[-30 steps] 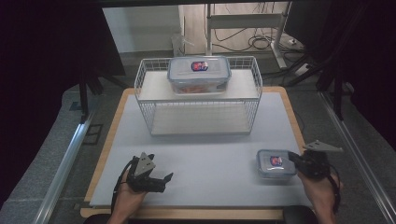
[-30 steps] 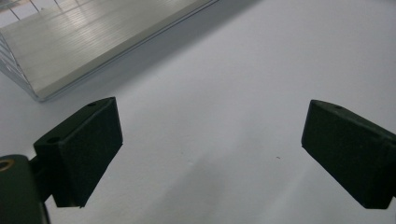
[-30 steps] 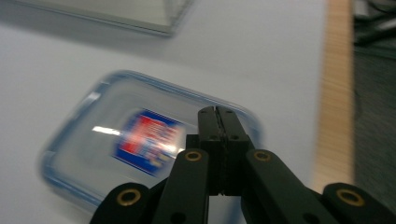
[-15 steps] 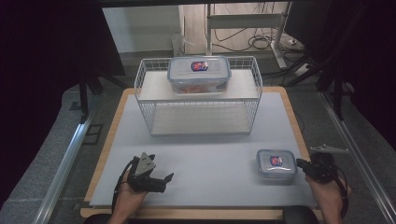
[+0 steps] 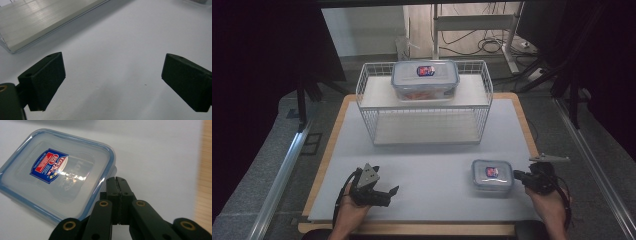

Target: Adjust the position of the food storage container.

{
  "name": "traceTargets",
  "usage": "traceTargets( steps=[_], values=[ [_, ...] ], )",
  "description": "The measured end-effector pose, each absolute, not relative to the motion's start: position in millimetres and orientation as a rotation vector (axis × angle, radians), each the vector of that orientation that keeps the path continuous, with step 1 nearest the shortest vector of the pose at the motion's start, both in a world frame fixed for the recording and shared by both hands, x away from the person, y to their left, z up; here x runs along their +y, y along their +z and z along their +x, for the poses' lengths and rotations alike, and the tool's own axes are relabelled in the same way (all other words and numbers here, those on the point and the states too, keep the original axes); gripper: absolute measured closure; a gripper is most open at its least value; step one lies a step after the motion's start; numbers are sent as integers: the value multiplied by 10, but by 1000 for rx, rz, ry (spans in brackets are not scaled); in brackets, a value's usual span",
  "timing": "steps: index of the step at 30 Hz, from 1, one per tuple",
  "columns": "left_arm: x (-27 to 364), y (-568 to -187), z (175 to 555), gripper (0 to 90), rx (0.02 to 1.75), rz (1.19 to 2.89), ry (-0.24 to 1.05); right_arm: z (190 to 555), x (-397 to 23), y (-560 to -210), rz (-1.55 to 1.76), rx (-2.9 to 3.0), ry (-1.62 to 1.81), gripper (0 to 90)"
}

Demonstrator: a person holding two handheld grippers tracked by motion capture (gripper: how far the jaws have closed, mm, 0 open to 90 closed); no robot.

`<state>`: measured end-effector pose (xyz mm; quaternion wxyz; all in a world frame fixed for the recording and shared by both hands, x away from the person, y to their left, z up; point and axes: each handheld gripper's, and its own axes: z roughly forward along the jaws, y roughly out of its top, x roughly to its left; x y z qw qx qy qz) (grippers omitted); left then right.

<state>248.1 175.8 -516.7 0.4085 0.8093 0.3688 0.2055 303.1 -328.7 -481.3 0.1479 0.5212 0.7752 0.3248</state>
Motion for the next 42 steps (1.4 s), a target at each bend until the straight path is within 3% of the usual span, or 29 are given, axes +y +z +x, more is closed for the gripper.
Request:
traceTargets(
  steps=[23,42],
  values=[
    [1740,-5189,2505,52,932,2047,494,3172,-2272,-4892,1247,2469,1067,898],
    [1747,-5196,2519,53,942,2053,486,3067,-1770,-4946,1112,2592,1136,898]
  ],
)
